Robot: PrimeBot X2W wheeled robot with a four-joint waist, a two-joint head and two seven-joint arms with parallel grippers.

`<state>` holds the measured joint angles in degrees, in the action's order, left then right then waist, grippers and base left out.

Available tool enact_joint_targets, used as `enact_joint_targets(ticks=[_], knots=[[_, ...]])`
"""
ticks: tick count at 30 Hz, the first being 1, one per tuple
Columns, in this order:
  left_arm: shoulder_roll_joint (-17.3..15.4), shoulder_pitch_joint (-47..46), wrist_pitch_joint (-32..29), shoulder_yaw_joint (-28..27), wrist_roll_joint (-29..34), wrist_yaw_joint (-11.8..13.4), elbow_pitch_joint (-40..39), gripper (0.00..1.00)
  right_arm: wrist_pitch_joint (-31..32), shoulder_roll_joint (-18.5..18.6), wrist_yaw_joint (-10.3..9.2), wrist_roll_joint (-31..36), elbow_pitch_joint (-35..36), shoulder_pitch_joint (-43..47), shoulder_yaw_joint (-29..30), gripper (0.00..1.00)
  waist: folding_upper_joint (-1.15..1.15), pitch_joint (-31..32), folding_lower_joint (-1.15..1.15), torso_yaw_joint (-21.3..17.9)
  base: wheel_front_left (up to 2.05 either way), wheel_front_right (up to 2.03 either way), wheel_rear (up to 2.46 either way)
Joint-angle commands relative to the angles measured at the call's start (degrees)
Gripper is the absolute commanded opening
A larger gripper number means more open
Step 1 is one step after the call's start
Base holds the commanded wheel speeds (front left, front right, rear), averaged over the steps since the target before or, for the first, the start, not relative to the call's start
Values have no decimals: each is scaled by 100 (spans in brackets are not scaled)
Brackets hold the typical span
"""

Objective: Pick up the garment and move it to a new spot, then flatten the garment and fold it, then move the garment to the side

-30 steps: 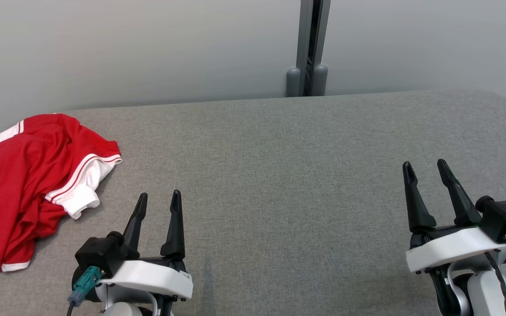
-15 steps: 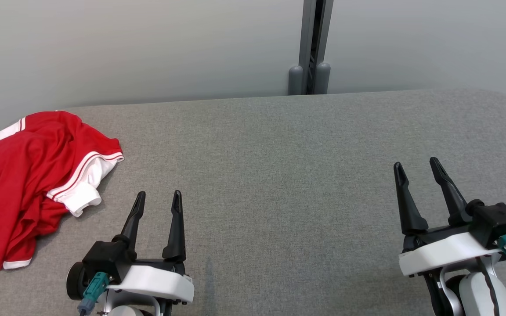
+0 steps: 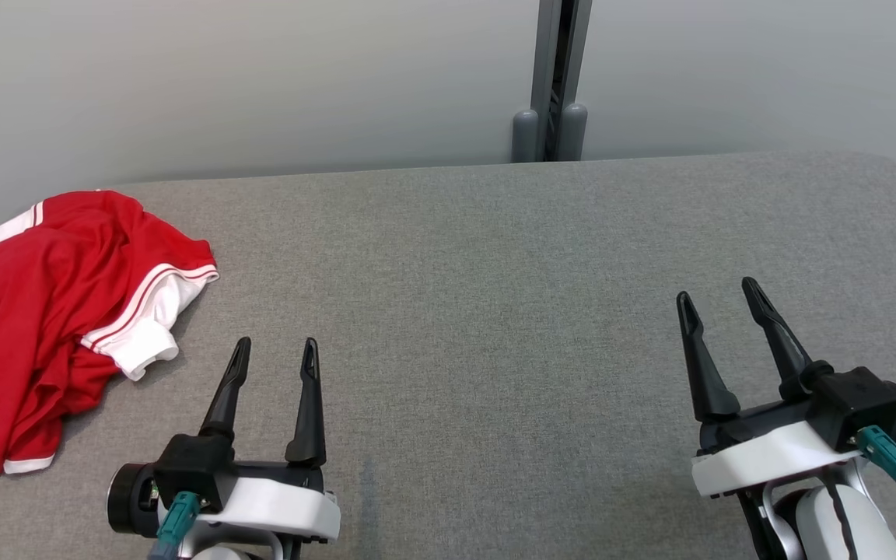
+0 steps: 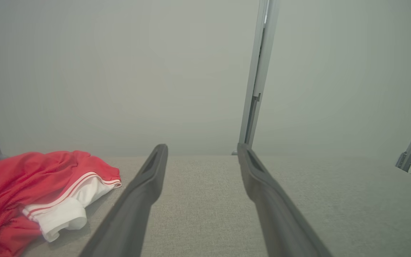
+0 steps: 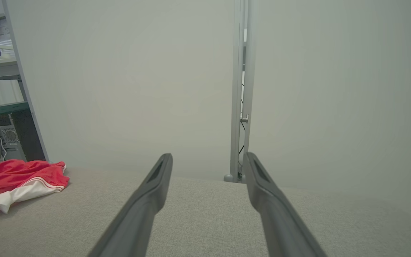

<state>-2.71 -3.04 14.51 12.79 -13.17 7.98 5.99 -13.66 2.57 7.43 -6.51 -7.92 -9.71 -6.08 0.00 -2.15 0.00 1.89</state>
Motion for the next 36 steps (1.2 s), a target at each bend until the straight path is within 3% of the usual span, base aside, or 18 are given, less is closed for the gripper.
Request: enact_joint_targets(ticks=[1, 8, 20, 36], knots=[[-28, 27, 34, -34, 138, 28, -55, 100, -79, 50, 10, 104, 20, -3, -39, 100, 0, -2, 0, -1, 0, 0, 0], [-31, 100, 70, -29, 390, 73, -107, 100, -188, 57, 4, 224, 0, 6, -50, 100, 0, -5, 0, 5, 0, 0, 0], [-28, 104, 69, 27, 185, -25, 60, 100, -166, 49, 5, -668, -714, -55, 344, 100, 0, 22, 0, -2, 0, 0, 0], [-29, 81, 69, 24, 146, -44, 200, 100, -166, 49, 5, -563, -895, -130, 398, 100, 0, 53, 0, -13, 0, 0, 0]])
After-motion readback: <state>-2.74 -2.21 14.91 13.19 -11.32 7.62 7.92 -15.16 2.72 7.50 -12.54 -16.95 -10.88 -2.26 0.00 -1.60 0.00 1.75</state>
